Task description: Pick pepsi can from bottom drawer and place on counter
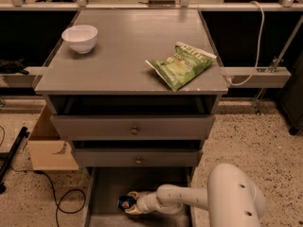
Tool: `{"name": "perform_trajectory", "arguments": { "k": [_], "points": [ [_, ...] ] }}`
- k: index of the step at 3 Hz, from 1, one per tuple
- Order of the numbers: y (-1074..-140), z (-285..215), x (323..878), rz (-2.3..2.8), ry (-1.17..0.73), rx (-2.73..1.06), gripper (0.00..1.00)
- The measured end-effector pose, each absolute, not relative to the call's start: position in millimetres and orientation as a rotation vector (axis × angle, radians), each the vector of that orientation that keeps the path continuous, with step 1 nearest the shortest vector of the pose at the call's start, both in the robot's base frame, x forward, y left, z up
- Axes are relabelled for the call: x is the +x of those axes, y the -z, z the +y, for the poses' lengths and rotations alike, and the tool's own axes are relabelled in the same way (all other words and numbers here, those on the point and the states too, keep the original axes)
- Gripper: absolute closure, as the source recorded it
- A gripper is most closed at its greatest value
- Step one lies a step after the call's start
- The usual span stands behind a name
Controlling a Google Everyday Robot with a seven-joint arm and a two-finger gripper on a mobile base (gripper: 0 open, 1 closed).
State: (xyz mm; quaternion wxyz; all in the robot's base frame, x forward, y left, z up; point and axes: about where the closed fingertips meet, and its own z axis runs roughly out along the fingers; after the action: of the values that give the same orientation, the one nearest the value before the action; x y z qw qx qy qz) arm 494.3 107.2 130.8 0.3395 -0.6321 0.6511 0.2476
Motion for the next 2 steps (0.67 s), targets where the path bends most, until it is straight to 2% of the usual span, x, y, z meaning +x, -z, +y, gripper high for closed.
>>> {"name": "perform_trajectory", "arguments": {
  "k": [2],
  "points": [
    [-134.6, 107.1, 494.3, 1.695, -0.644, -1.645, 1.00]
  ]
}}
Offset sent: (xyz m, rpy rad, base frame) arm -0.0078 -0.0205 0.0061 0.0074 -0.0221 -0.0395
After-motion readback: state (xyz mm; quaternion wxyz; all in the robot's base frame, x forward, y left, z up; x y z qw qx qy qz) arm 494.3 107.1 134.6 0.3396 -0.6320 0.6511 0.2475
